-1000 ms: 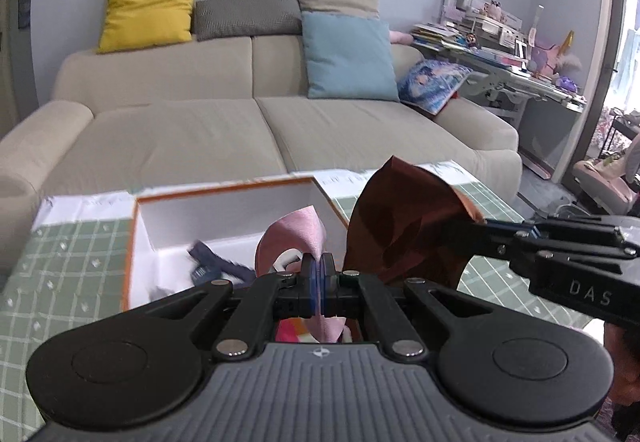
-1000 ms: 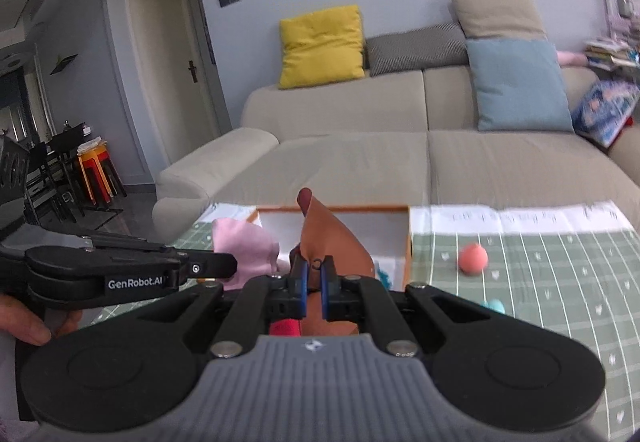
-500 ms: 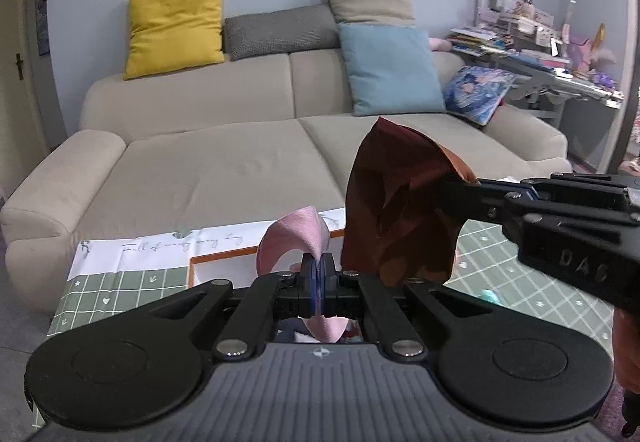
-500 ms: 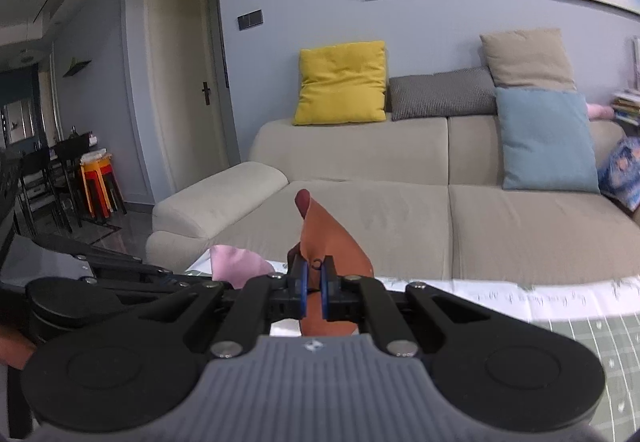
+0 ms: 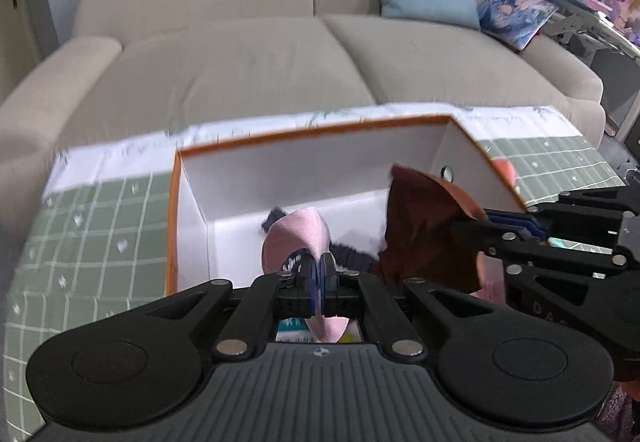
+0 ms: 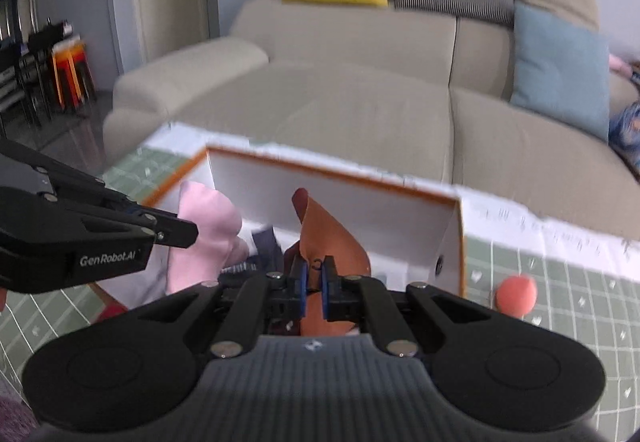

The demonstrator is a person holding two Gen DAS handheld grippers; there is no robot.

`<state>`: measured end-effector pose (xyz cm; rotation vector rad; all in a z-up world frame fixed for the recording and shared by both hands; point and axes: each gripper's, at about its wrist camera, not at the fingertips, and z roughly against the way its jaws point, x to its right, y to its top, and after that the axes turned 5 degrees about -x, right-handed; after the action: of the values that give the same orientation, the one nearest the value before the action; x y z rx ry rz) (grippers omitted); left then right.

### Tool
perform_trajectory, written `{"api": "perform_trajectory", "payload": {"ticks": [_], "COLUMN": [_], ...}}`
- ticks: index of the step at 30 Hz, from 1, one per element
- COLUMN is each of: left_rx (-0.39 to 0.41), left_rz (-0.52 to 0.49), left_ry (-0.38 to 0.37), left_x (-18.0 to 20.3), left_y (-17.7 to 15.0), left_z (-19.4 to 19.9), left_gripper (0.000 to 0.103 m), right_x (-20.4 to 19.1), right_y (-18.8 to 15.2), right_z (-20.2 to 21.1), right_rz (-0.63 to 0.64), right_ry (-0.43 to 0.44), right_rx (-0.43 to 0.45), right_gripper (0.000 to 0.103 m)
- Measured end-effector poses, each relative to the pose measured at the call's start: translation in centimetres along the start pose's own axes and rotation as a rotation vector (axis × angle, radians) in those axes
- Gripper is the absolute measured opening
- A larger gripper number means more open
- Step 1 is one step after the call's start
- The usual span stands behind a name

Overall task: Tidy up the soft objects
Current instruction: 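Open both tools to drop the pink cloth and brown felt into the box, then move both tools back toward the teal pouch on the mat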

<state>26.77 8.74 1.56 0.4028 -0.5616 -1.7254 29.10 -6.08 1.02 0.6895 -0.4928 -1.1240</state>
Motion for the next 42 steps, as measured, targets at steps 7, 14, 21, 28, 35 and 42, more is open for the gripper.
{"api": "perform_trajectory", "payload": {"ticks": [7,14,21,28,35,42], "left_rx": [-0.018,0.031,0.129,0.207,0.234,0.183], "left_rz": [0.055,0.091,0.070,0.016,-0.060,-0.112], "left_ry": [-0.011,-0.017,-0.017,-0.072,-0.146,-0.197], "left_x": [-1.3,-1.3,0.5,4.0,8.9,13.2], "left_y": [-0.7,-0.7,-1.6,-3.3,-6.2,-8.9], "left_z": [0.1,2.4,6.6,10.1,11.5,10.4], "left_gripper": [0.037,0.042,0.043,0.043,0.043,0.044], "right_x": [0.4,0.0,0.2,2.3,4.8,7.5], "right_y": [-0.1,-0.4,-0.5,-2.7,-7.0,-12.6], "right_z": [-1.8,-0.4,3.5,8.4,12.8,14.9], "right_rz": [-0.030,-0.048,-0.076,-0.132,-0.178,-0.264], "right_ry": [0.003,0.018,0.023,0.009,-0.040,-0.078], "right_rx": [-0.074,-0.060,0.002,0.051,0.036,-0.023], "right_gripper": [0.015,0.028,0.036,0.043,0.046,0.048]}}
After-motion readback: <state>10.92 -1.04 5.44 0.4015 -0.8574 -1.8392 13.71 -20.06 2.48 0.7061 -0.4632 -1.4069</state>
